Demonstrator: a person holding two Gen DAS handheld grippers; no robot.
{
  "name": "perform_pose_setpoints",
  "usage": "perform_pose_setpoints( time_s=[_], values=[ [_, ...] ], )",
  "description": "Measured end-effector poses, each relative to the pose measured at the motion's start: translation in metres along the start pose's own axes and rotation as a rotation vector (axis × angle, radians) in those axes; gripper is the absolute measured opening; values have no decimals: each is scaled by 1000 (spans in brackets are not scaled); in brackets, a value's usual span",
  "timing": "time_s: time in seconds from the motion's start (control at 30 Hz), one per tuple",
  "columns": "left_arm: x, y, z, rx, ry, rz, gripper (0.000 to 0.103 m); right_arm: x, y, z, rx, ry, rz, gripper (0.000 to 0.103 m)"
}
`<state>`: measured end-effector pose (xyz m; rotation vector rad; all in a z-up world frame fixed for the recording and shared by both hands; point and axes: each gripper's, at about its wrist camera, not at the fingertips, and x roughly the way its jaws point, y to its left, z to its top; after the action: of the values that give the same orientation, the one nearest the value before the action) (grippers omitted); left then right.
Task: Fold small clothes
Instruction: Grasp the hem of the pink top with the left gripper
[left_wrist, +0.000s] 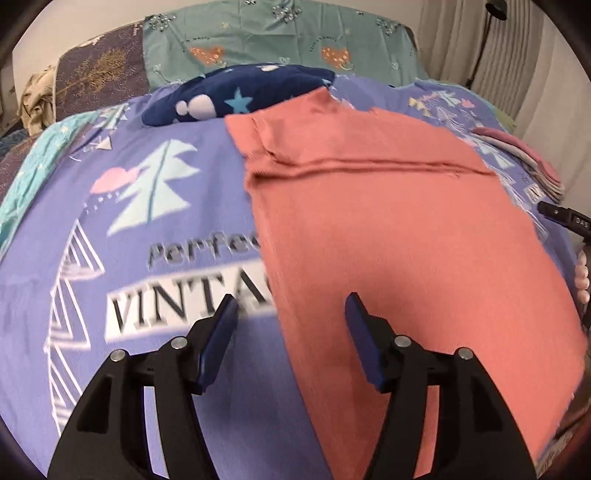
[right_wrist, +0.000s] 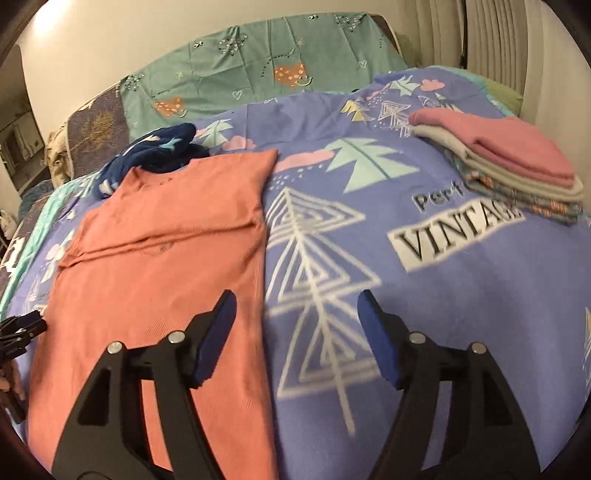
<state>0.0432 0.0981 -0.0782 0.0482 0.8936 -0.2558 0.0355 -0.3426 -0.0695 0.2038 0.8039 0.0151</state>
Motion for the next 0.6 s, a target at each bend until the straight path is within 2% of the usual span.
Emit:
perform_pose_setpoints(
  time_s=[0.07,0.17,0.37,0.6],
  values=[
    [-5,-4,-11,-2,9,-35,61,-5,-3,-9,20,24,23,42],
    [-13,-13,-26,18,12,-48,61,-11,-7,-24,50,63,52,25],
    [-36,-25,-55,54,68,-116,61,-28,-17,-61,101,161,147,25],
    [-62,-38,-94,33,88,-188,61,-62,-32,-103,140,174,236,25]
  ],
)
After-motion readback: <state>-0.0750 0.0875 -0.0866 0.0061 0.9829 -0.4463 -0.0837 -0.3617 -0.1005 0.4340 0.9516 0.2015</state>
